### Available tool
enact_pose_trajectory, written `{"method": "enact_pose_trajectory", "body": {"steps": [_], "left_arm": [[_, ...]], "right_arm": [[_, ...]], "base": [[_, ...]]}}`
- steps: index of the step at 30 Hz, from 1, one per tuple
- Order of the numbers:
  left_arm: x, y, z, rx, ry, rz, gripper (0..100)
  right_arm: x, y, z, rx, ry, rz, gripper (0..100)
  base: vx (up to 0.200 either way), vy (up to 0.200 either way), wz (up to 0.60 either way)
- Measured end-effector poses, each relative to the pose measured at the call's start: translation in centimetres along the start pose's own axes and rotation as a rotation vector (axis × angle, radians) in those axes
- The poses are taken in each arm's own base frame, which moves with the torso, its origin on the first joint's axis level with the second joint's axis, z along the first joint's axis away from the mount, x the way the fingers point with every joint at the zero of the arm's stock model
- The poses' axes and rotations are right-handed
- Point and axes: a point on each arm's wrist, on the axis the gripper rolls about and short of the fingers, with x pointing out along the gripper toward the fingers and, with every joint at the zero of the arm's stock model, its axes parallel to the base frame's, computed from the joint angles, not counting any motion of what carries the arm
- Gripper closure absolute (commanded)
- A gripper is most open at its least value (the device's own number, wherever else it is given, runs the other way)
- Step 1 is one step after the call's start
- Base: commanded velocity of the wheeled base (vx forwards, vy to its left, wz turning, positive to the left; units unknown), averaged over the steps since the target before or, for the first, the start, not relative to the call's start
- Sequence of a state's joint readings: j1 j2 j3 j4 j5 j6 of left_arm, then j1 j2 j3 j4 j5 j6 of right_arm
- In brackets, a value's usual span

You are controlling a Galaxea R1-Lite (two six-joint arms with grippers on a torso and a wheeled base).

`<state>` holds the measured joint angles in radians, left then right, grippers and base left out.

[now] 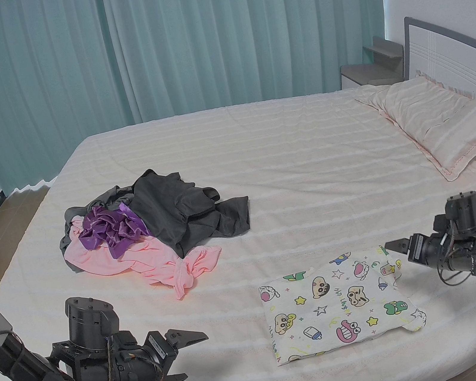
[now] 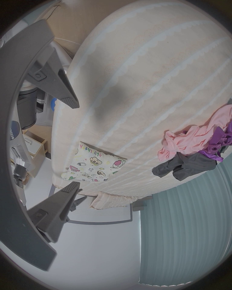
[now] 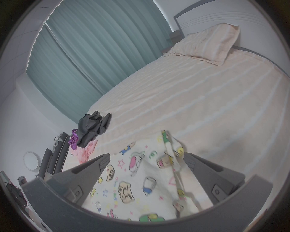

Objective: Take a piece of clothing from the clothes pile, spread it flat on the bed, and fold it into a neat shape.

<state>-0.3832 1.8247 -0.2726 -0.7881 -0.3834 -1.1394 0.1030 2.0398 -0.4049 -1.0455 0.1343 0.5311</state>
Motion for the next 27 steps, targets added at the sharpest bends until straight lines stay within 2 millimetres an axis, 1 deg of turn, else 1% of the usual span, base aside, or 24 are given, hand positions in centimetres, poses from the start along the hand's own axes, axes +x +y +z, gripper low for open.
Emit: {"method": "enact_pose_trajectory", "body": {"steps": [2,4,7,11,14,17,22,27], "left_arm": [[0.0,0.0,0.0,0.000,0.000,0.000,0],[0.0,0.0,0.0,0.000,0.000,-0.002,0],[0.0,-0.1,0.0,0.000,0.001,-0.003,0],[0.0,-0.1,0.1,0.003,-0.003,-0.011,0],[0.1,-0.1,0.1,0.003,-0.003,-0.010,0],[0.1,-0.1,0.1,0.003,-0.004,-0.010,0],[0.1,-0.1,0.1,0.002,-0.003,-0.008,0],[0.1,-0.1,0.1,0.002,-0.002,-0.008,0]], "right_arm": [[1.5,0.7,0.9,-0.007,0.003,0.018,0],[3.1,1.3,1.3,-0.013,0.016,0.030,0],[5.3,1.6,1.2,-0.020,0.052,0.034,0],[7.7,1.6,0.5,-0.025,0.091,0.033,0],[8.6,1.5,0.0,-0.029,0.105,0.033,0],[9.1,1.4,-0.3,-0.030,0.113,0.031,0],[9.4,1.3,-0.6,-0.031,0.120,0.030,0],[9.4,1.0,-0.3,-0.025,0.111,0.020,0]], "base": [[0.000,0.000,0.00],[0.000,0.000,0.00],[0.000,0.000,0.00],[0.000,0.000,0.00],[0.000,0.000,0.00],[0.000,0.000,0.00],[0.000,0.000,0.00],[0.000,0.000,0.00]]}}
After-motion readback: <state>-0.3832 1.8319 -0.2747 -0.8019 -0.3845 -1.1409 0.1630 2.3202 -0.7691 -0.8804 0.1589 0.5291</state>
